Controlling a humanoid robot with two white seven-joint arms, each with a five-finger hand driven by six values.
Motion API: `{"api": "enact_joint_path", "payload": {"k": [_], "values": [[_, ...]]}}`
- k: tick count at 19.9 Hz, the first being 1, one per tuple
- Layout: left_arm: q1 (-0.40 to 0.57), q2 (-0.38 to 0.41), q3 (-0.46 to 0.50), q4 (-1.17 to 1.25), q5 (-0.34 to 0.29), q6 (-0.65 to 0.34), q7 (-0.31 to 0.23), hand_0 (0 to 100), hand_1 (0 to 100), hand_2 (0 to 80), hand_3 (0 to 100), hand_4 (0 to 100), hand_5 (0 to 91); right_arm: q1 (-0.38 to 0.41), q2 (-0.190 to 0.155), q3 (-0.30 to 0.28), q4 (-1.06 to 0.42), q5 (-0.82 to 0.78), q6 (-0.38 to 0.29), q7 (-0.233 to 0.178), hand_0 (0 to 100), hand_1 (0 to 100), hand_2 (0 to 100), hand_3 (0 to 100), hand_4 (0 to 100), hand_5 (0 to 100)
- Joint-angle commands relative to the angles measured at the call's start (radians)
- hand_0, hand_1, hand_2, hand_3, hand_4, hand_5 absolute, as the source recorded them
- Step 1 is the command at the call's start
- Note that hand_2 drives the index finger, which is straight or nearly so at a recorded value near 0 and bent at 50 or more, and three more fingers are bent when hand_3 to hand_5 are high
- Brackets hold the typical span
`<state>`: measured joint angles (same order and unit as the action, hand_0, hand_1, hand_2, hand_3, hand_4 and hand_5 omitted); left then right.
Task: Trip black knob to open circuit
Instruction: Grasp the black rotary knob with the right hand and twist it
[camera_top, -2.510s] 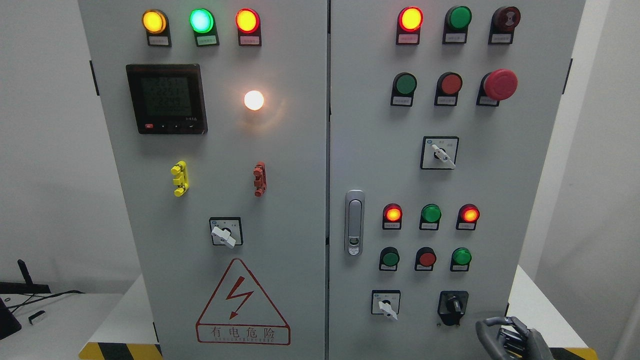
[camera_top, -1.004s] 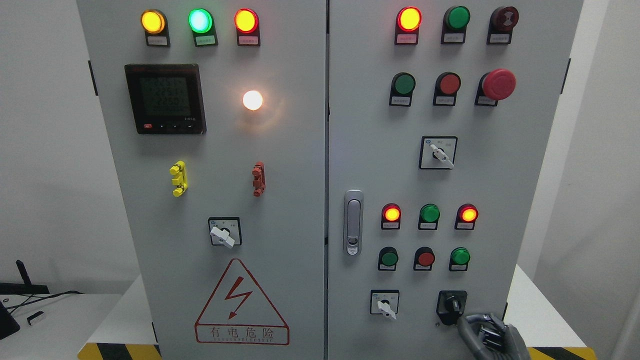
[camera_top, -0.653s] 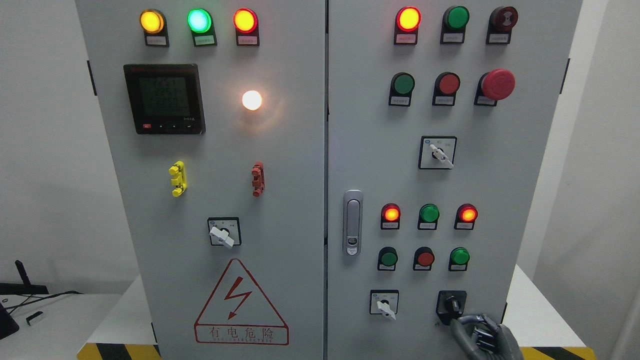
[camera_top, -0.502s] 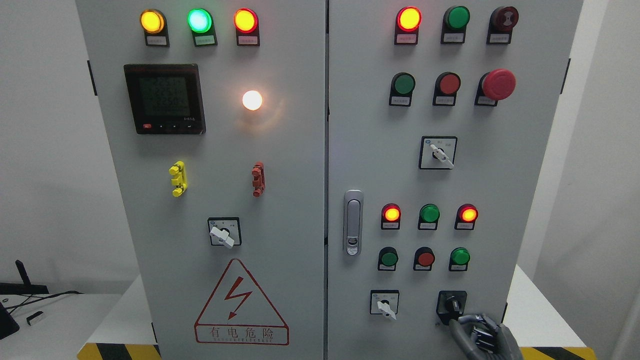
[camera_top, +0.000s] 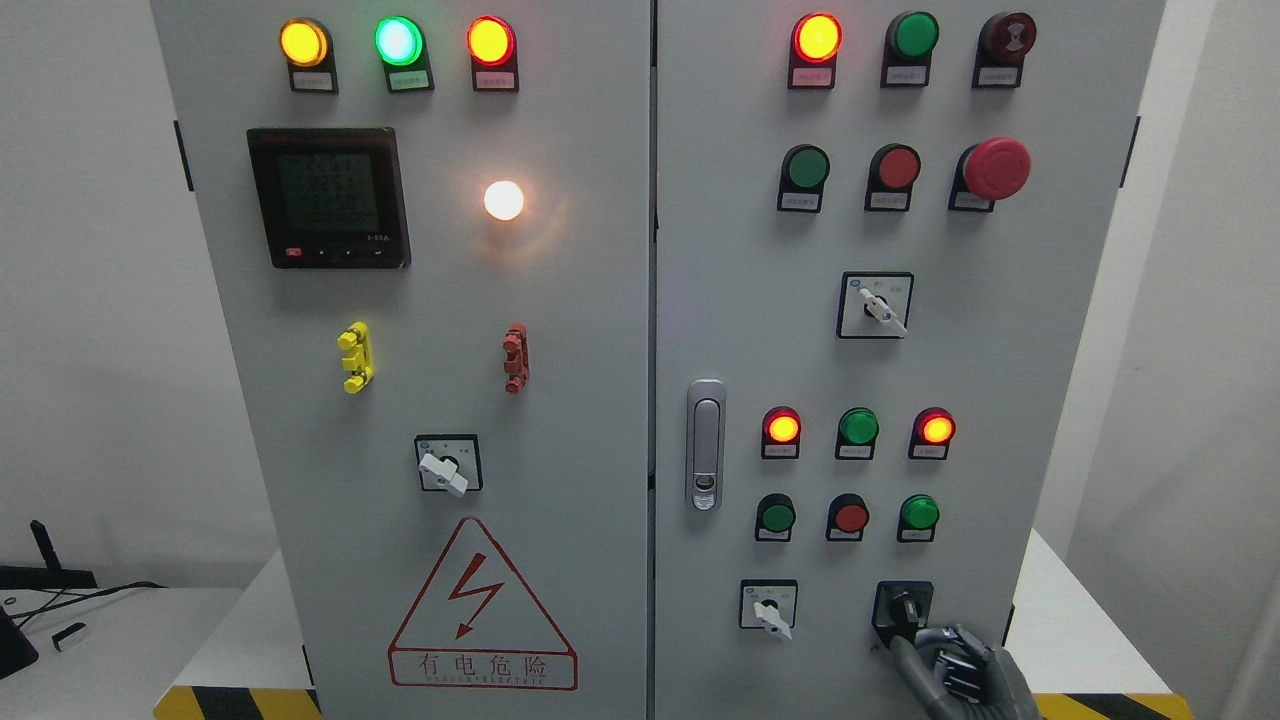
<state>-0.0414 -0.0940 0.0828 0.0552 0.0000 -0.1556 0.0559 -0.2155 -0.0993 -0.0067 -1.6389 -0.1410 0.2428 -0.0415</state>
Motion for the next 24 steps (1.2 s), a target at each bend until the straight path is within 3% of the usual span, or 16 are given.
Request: {"api": "enact_joint_path", "payload": {"k": [1, 24], "values": [[0.000, 0.000, 0.000, 0.000, -0.031, -0.001, -0.001, 12, 39, 0.0, 0, 0, 0.0, 0.002, 0.013, -0.013, -0.027, 0.000, -0.003, -0.011, 34, 72, 51, 100, 100, 93], [0.000, -0.001, 0.000, 0.000, -0.031, -0.001, -0.001, 12, 39, 0.0, 0, 0, 0.0, 0.018, 0.027, 0.047, -0.044, -0.002, -0.002, -0.015, 34, 72, 51, 100, 100, 93]]}}
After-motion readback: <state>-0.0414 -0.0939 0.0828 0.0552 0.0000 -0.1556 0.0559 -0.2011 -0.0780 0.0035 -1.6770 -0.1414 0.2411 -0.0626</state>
